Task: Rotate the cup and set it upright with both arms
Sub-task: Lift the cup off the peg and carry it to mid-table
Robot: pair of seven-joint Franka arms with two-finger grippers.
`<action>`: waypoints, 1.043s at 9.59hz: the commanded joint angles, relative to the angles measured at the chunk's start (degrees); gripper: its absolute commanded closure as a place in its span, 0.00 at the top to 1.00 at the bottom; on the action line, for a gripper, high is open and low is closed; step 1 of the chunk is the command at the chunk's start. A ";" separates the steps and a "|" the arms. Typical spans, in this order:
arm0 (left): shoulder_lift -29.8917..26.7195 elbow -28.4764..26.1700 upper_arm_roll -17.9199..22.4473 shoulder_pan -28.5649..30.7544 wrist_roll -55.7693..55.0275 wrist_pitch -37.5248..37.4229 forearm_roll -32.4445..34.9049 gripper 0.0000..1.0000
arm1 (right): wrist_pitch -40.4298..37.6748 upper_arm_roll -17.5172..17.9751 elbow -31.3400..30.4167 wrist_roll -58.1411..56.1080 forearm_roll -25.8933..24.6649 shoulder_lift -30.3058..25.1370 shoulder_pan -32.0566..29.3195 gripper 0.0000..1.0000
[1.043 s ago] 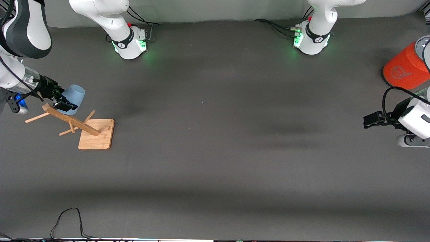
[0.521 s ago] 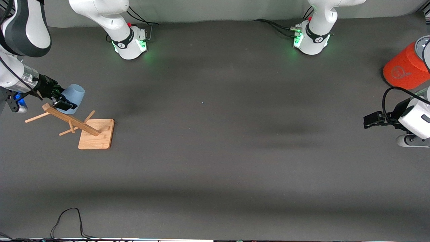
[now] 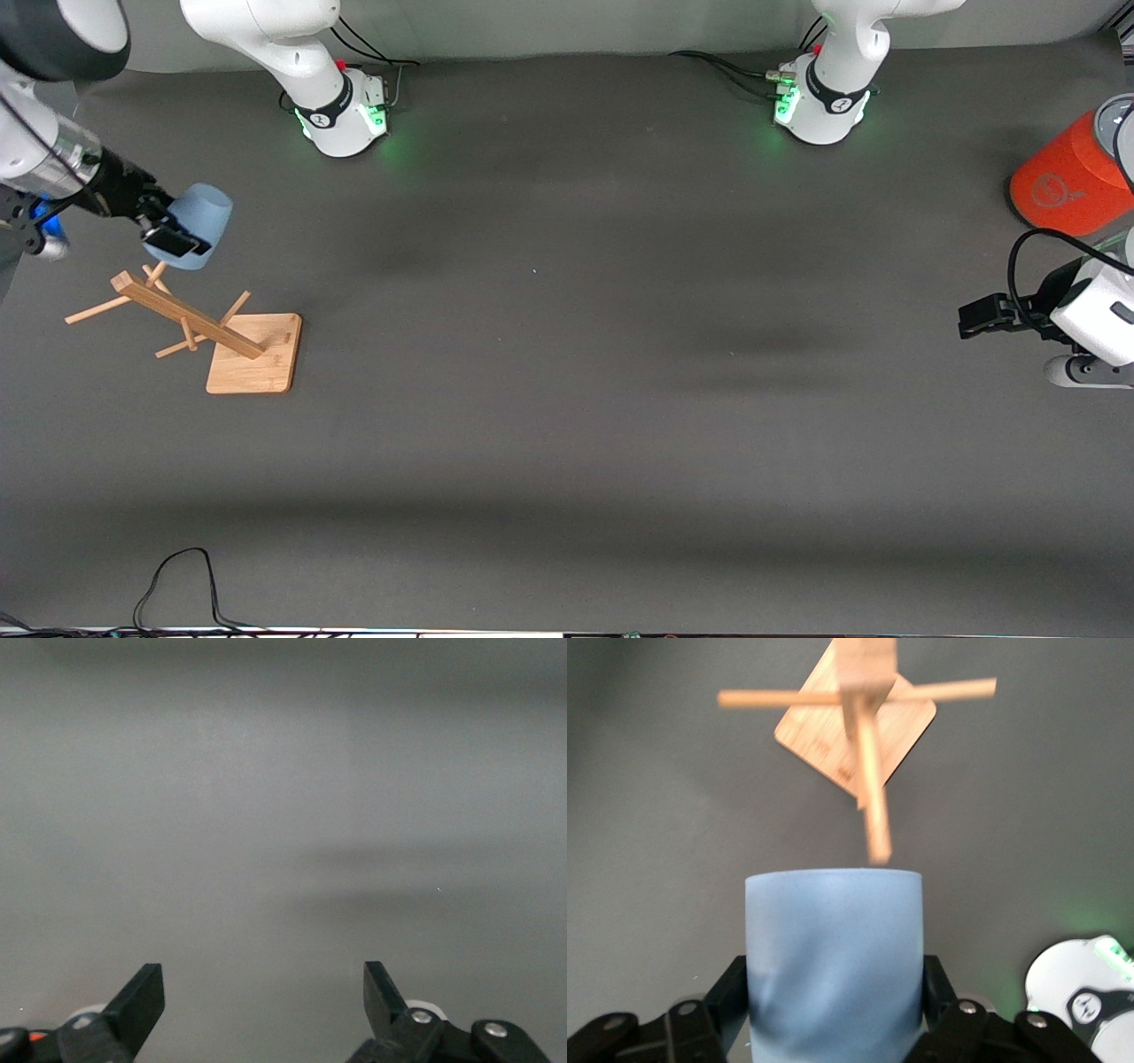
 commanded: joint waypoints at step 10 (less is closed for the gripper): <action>0.04 0.56 0.32 -0.48 0.69 0.14 -0.29 1.00 | -0.54 -0.25 33.85 61.03 3.55 31.39 37.13 0.28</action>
